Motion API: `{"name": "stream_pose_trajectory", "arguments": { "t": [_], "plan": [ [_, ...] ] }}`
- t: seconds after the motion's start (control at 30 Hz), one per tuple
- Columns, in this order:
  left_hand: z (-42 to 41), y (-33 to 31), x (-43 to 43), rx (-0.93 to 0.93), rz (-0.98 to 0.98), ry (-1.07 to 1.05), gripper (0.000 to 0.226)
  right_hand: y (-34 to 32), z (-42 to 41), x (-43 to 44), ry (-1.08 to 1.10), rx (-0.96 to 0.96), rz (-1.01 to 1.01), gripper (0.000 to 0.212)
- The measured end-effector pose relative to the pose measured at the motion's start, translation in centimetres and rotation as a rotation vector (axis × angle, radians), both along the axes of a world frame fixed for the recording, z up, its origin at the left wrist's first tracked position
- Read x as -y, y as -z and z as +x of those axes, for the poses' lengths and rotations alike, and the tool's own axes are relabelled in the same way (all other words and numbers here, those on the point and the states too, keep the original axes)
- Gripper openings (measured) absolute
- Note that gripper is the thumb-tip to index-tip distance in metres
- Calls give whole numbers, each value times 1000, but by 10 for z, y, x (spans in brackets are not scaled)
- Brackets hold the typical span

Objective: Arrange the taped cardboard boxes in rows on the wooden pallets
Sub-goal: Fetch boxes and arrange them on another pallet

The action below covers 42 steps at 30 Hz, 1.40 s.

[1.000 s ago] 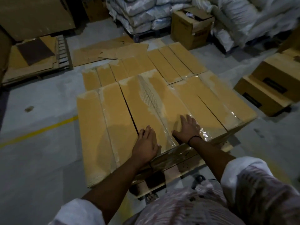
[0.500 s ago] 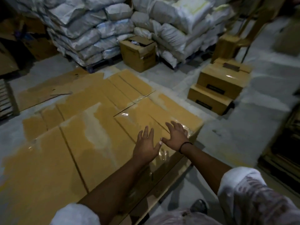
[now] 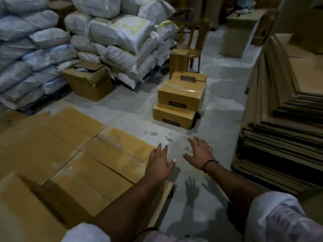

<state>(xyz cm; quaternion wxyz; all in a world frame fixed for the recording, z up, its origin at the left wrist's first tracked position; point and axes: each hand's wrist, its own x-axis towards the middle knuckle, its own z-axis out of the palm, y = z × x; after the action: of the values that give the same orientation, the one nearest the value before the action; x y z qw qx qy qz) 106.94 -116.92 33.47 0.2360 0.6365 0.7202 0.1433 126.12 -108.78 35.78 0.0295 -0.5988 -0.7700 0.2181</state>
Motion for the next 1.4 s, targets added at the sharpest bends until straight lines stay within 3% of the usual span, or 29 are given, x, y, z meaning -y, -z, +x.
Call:
{"name": "stream_pose_trajectory", "arguments": {
  "t": [0.37, 0.6, 0.87, 1.1, 1.4],
  "plan": [
    [32, 26, -156, -56, -45, 105, 75, 18, 38, -131, 80, -66, 2, 77],
    [35, 53, -309, -7, -85, 89, 75, 37, 52, -277, 48, -7, -12, 75],
    [18, 39, -498, -53, -148, 128, 75, 44, 55, -452, 113, 7, -71, 78],
    [18, 49, -622, -23, -190, 72, 76, 61, 54, -570, 80, -23, -111, 76],
    [28, 69, -777, 24, -283, -133, 76, 89, 63, -787, -119, -4, -175, 74]
  ]
}}
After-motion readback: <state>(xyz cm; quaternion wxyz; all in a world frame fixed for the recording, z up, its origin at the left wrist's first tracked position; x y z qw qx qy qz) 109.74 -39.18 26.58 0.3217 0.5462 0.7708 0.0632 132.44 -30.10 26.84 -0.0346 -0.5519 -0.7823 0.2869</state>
